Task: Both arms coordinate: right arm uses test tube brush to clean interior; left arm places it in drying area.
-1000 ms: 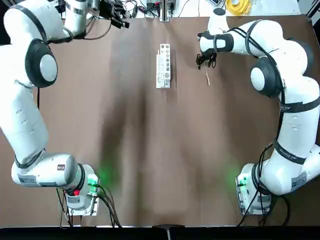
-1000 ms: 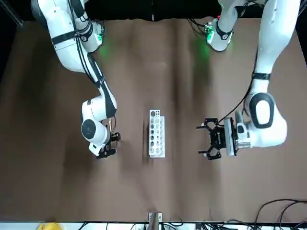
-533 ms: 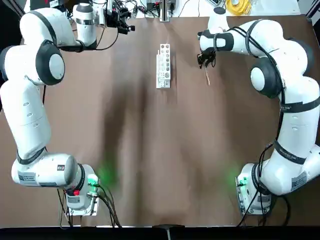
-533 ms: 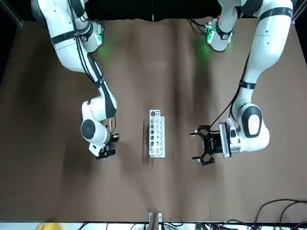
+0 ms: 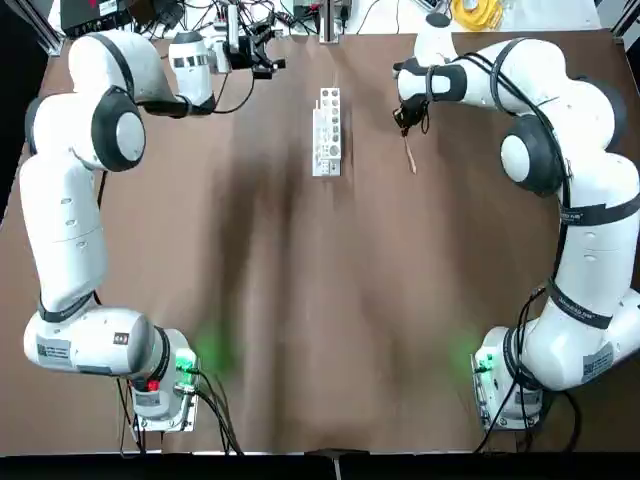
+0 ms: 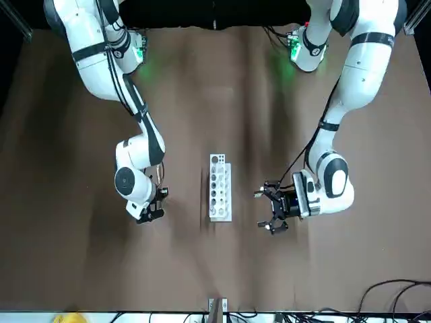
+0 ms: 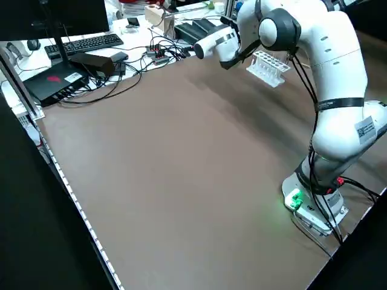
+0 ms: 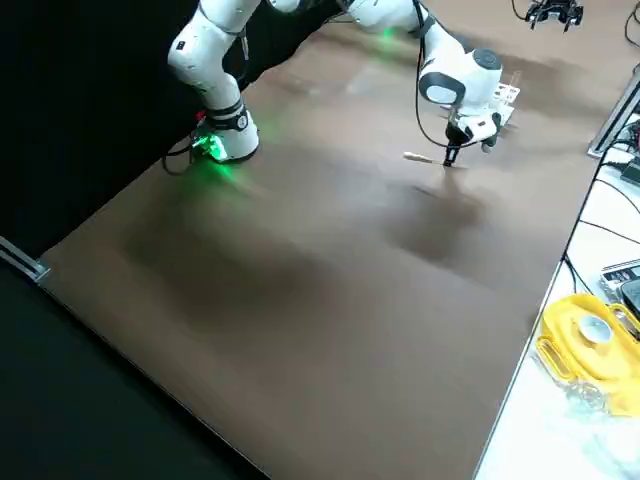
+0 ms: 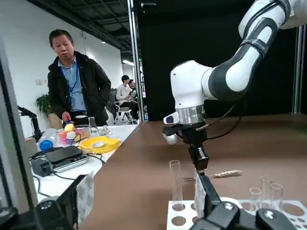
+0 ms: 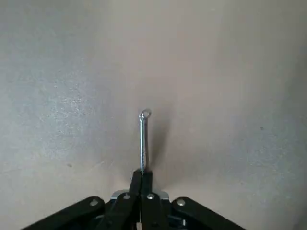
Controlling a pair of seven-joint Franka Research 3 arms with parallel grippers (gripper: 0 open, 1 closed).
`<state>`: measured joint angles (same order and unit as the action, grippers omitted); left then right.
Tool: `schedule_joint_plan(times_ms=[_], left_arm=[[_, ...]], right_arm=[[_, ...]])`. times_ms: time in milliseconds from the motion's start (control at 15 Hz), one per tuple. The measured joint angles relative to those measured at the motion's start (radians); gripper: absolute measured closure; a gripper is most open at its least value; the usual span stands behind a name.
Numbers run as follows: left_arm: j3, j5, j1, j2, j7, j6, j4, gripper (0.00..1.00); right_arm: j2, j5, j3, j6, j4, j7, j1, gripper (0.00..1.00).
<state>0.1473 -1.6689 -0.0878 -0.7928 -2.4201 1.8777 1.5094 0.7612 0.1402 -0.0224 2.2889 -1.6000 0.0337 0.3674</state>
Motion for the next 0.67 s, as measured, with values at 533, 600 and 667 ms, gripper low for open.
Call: schedule_joint_plan(times_ms=[533,600,667], left_arm=[[0.005,-0.032,-0.032,-0.032,0.000,0.000,-0.024,0.01],[0.005,-0.039,-0.049,-0.055,0.000,0.000,-0.042,0.01],[0.005,-0.041,-0.059,-0.070,0.000,0.000,-0.052,0.01]], right_arm=[[-0.010,-0.002,-0.008,-0.087,0.069,-0.286,-0.008,0.98],[-0.023,0.032,-0.008,-0.143,0.101,-0.420,-0.026,0.98],[-0.027,0.058,-0.006,-0.156,0.119,-0.482,-0.037,0.98]])
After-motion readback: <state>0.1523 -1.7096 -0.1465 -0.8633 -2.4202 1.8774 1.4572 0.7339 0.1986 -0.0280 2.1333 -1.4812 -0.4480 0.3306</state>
